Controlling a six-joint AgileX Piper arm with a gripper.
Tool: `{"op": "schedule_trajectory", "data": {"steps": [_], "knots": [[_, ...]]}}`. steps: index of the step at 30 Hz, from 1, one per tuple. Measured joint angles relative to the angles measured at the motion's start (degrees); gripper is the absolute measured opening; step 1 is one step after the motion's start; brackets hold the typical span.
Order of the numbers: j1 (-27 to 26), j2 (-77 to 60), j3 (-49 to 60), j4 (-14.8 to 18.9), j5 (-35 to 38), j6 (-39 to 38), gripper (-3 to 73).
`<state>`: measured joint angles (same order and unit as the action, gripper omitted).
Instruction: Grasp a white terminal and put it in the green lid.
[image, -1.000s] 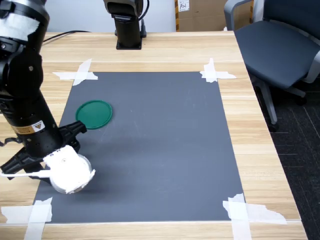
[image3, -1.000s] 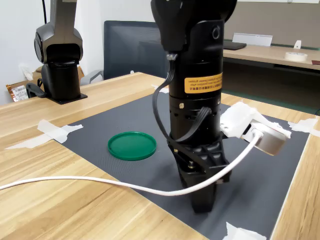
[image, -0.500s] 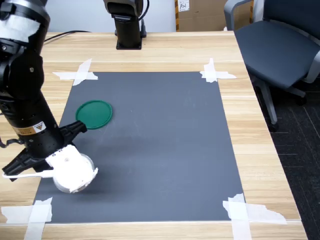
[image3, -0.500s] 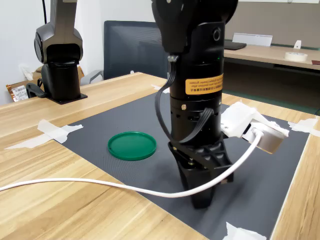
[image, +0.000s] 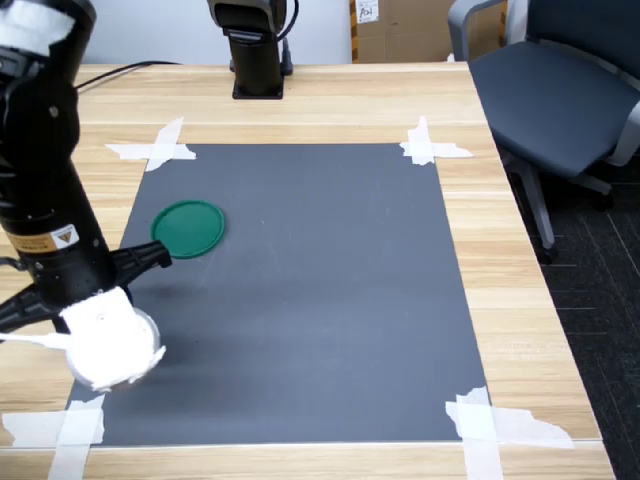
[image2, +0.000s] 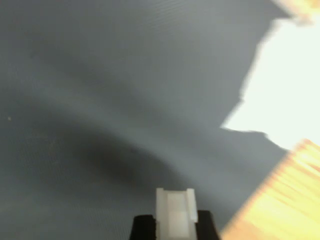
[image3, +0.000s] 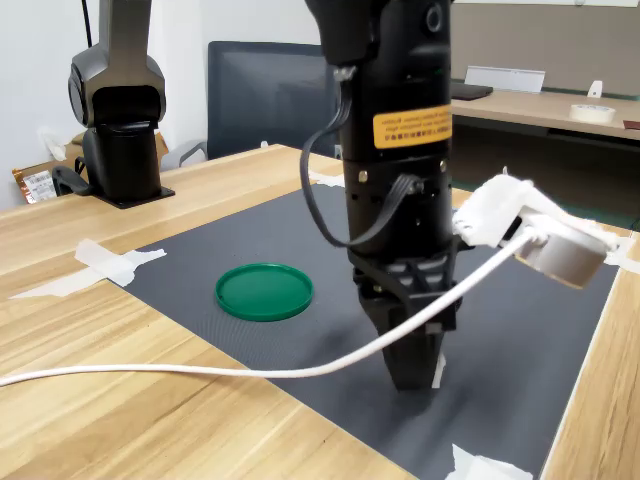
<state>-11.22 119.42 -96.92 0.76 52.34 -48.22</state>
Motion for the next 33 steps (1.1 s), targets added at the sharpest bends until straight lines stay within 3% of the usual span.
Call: {"op": "schedule_trajectory", "data": {"steps": [6, 19, 33], "knots": [[0.0, -3.2, 0.1, 0.0, 0.0, 5.4, 7.4], [0.0, -10.6, 1.0, 2.9, 4.1, 8.8, 7.4], [0.0, -22.2, 19.7, 3.1, 1.5, 4.5, 7.4]]}}
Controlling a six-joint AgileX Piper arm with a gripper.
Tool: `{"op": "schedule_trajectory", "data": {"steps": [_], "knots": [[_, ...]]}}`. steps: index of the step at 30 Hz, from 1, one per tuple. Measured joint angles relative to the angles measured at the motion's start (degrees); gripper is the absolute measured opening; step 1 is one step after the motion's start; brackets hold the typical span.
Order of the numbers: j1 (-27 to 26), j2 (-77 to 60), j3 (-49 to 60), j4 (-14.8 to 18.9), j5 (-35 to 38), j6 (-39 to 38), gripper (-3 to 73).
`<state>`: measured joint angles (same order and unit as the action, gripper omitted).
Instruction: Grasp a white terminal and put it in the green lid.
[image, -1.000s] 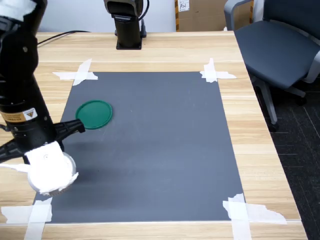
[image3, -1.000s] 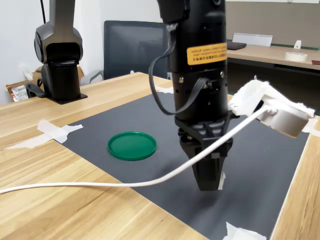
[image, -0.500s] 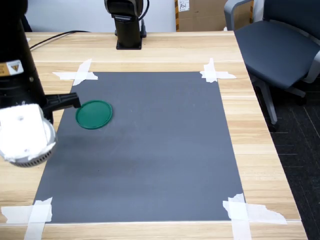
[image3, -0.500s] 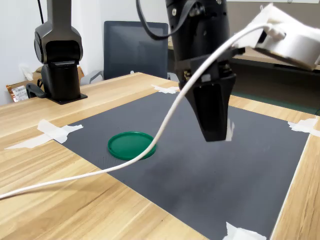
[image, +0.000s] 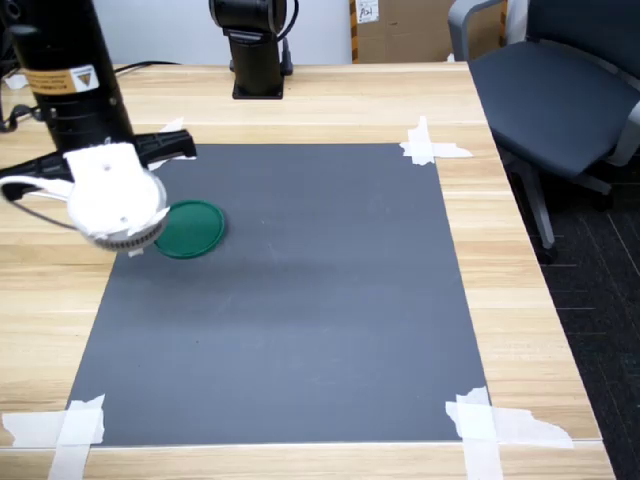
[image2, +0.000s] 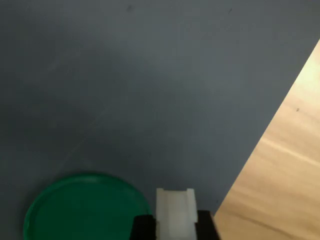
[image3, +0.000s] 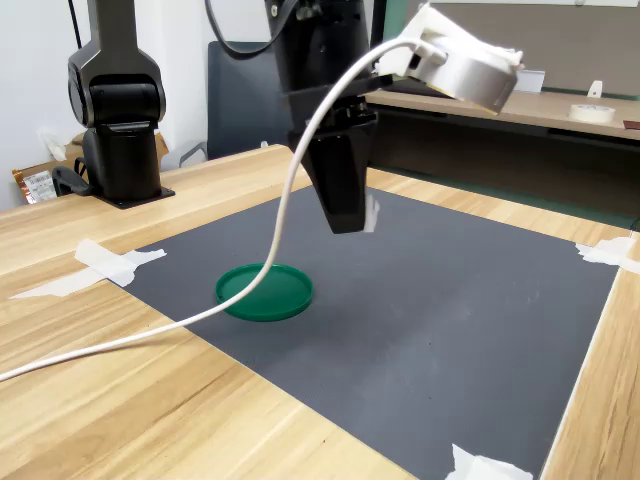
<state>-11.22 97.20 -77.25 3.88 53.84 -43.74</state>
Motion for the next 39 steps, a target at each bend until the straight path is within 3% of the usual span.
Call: {"op": "schedule_trajectory", "data": {"steps": [16, 27, 39], "knots": [[0.0, -7.5, 11.8, -2.7, 1.4, -5.3, 7.4], [0.0, -8.3, 19.0, -5.8, -3.7, -6.5, 7.4], [0.0, -7.2, 19.4, -5.1, -4.6, -11.1, 10.8]]}}
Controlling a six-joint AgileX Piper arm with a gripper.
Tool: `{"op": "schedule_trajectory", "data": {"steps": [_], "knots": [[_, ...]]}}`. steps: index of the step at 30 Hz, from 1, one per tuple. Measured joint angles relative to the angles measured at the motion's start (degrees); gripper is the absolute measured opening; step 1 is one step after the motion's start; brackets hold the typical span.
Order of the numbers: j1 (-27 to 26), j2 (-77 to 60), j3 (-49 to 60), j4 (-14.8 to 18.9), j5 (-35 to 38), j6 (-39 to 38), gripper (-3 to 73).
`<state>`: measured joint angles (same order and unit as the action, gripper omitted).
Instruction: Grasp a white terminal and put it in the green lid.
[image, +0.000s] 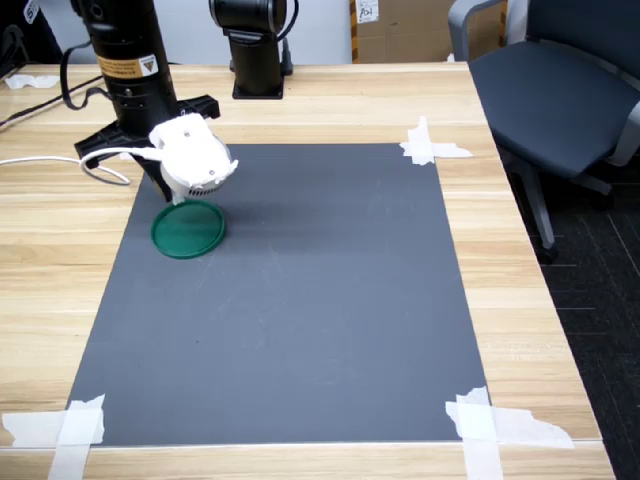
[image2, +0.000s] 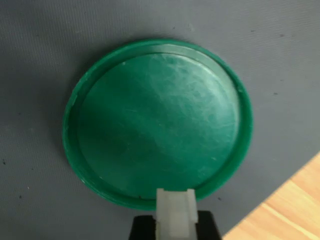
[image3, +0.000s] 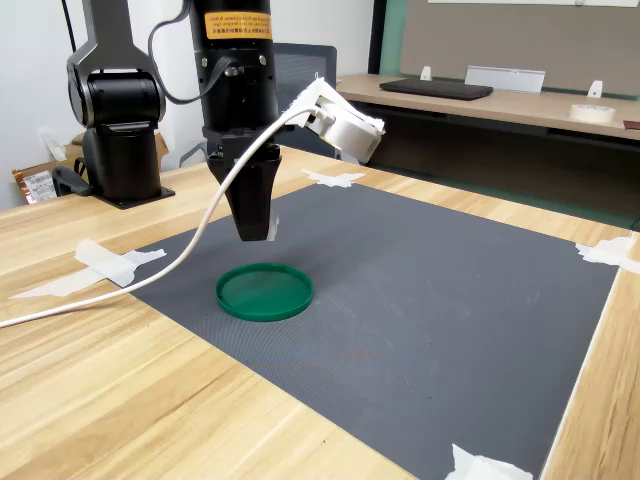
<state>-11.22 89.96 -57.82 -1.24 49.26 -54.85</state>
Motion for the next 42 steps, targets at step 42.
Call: {"op": "schedule_trajectory", "data": {"steps": [42], "knots": [[0.0, -14.3, 4.4, 7.1, -2.5, -10.8, 36.7]]}}
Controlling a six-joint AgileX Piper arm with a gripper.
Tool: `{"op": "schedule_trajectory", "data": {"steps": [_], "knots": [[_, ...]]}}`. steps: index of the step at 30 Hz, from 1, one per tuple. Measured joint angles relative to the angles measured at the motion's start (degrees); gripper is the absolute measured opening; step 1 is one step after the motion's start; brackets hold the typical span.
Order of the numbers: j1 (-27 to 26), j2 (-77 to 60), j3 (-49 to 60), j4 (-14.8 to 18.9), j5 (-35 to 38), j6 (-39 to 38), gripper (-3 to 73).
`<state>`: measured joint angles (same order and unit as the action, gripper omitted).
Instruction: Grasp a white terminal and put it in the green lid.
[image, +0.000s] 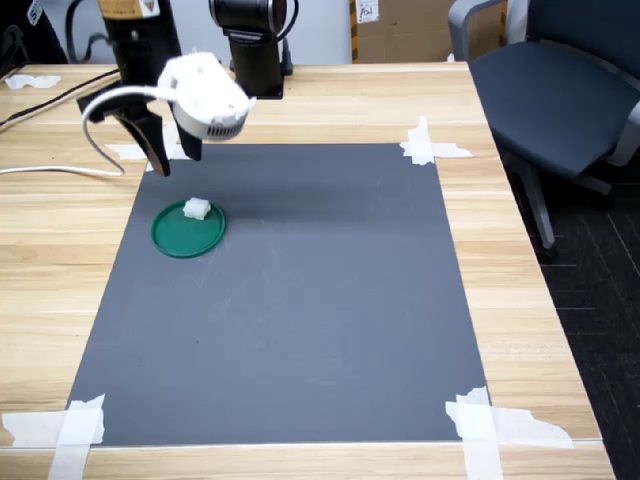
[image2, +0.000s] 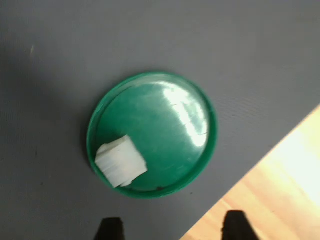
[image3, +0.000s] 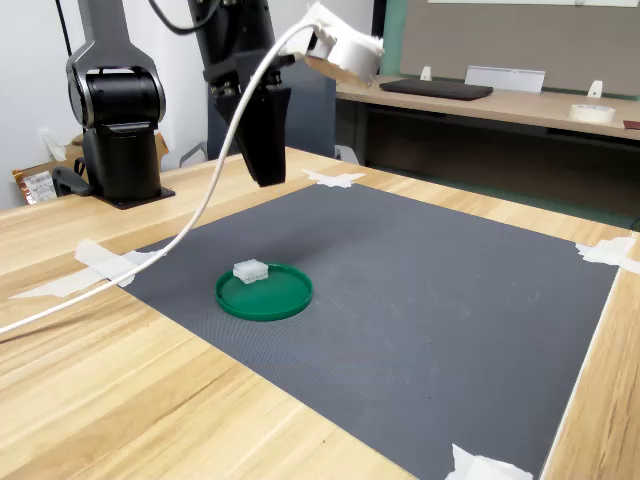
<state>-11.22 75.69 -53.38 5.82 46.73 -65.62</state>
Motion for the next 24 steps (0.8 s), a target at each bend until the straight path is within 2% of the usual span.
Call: {"op": "schedule_trajectory", "data": {"steps": [5, 8, 11, 14, 19, 24], "knots": [[0.0, -7.2, 9.7, 0.7, -9.4, 0.0, 21.2], [0.0, -11.4, 14.6, 1.0, -12.0, 0.0, 9.5], [0.0, -16.0, 18.3, 3.5, -13.0, 0.0, 0.8], [0.0, -20.6, 21.2, 8.7, -13.7, 0.0, -2.0], [0.0, -29.5, 26.1, 19.4, -17.2, 0.0, -2.7], [0.0, -39.7, 33.1, 34.9, -27.7, 0.0, -2.7]]}}
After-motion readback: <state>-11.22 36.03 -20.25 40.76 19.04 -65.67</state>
